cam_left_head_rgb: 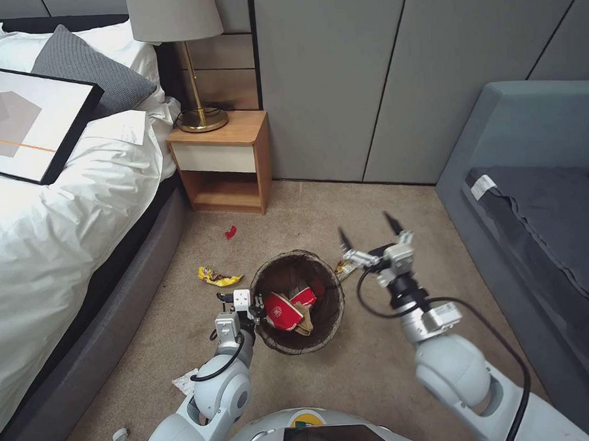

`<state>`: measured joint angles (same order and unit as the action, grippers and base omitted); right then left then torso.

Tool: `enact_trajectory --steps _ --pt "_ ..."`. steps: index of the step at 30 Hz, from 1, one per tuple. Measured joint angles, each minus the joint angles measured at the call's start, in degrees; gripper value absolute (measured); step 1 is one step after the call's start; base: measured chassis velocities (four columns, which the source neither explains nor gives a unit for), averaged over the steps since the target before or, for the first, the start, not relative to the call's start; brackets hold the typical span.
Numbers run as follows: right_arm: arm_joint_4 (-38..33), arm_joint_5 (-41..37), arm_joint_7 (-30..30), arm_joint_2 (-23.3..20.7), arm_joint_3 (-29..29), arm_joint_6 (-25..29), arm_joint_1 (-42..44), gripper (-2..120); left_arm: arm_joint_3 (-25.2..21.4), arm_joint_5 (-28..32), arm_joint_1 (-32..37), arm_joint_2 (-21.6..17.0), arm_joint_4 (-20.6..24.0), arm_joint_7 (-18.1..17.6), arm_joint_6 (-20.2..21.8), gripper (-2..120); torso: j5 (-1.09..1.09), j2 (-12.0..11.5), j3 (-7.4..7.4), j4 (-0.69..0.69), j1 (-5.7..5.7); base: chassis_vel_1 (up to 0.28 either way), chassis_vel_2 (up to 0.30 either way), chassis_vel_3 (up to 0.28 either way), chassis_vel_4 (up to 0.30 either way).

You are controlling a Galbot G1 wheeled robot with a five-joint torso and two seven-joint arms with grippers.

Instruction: Pick up the trash bin, then pick up the garbage from the floor and place it into the trash bin.

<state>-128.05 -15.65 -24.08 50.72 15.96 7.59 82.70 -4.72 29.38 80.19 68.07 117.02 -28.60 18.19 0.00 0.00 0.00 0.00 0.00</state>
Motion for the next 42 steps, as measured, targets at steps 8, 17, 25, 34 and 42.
enact_trajectory --steps 8,17,25,34,42 --pt "3.2 1.0 -3.5 3.7 8.8 -1.1 3.3 100 -0.9 -0.5 0.3 -0.3 0.2 0.2 -0.6 2 0.00 0.0 0.00 0.00 0.00 0.000 0.000 0.000 0.000" --pt "8.0 6.0 -5.1 9.9 12.4 -0.5 8.8 100 -2.3 -0.6 0.8 -1.2 0.8 0.3 -1.2 2 0.00 0.0 0.00 0.00 0.00 0.000 0.000 0.000 0.000" --pt "10.1 9.0 -4.9 13.5 11.7 1.7 11.5 100 -2.5 -0.4 1.0 -1.2 1.1 0.3 -1.2 2 0.00 0.0 0.00 0.00 0.00 0.000 0.000 0.000 0.000" --pt "11.2 10.0 -4.6 14.4 10.4 2.5 11.9 100 -2.5 -0.5 1.3 -0.9 1.2 0.3 -1.3 2 0.00 0.0 0.00 0.00 0.00 0.000 0.000 0.000 0.000" --pt "11.7 10.0 -4.5 14.1 10.1 2.5 11.1 100 -2.4 -0.5 1.3 -0.7 1.3 0.2 -1.3 2 0.00 0.0 0.00 0.00 0.00 0.000 0.000 0.000 0.000"
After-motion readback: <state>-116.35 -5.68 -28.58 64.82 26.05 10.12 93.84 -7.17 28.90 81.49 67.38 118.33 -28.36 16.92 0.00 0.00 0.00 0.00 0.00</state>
